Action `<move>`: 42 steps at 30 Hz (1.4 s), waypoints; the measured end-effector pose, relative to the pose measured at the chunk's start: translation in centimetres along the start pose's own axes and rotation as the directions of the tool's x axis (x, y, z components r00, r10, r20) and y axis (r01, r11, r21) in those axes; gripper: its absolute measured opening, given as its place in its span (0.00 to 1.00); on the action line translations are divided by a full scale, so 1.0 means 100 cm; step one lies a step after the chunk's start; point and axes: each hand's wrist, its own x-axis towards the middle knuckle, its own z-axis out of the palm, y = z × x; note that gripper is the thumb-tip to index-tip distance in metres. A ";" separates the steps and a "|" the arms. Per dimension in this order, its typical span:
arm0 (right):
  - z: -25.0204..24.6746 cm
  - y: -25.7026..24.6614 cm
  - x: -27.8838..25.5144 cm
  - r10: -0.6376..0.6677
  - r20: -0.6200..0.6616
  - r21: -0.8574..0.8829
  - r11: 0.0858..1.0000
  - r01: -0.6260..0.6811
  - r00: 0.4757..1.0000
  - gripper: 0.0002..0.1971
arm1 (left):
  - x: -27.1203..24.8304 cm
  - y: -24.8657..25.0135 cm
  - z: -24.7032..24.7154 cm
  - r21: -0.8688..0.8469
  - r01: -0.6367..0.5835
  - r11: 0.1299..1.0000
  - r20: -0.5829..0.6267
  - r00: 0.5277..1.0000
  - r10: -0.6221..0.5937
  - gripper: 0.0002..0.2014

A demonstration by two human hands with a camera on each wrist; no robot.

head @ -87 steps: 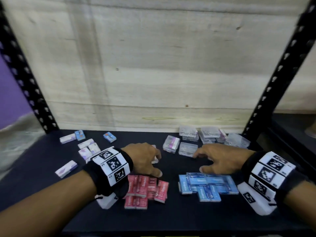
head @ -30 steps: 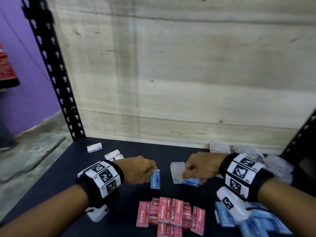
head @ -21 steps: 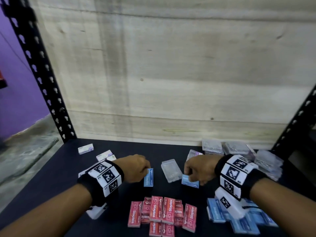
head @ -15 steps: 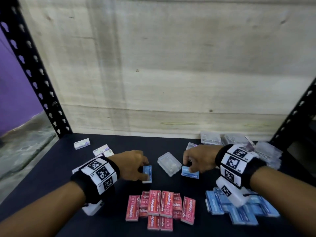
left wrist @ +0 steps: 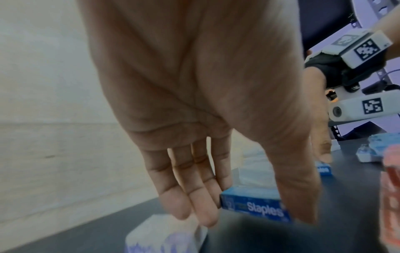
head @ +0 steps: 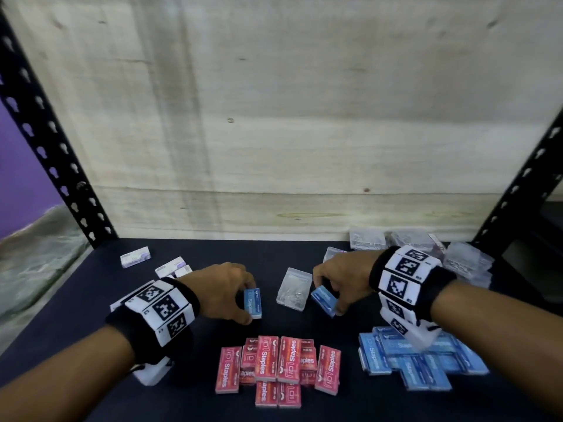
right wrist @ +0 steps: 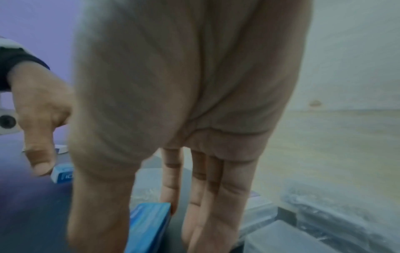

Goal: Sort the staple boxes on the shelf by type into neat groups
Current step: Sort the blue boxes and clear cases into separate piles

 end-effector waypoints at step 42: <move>0.056 0.080 -0.115 0.077 -0.136 0.215 0.976 -0.047 0.988 0.33 | 0.020 0.167 -0.011 0.066 -0.324 0.944 0.004 0.946 0.325 0.30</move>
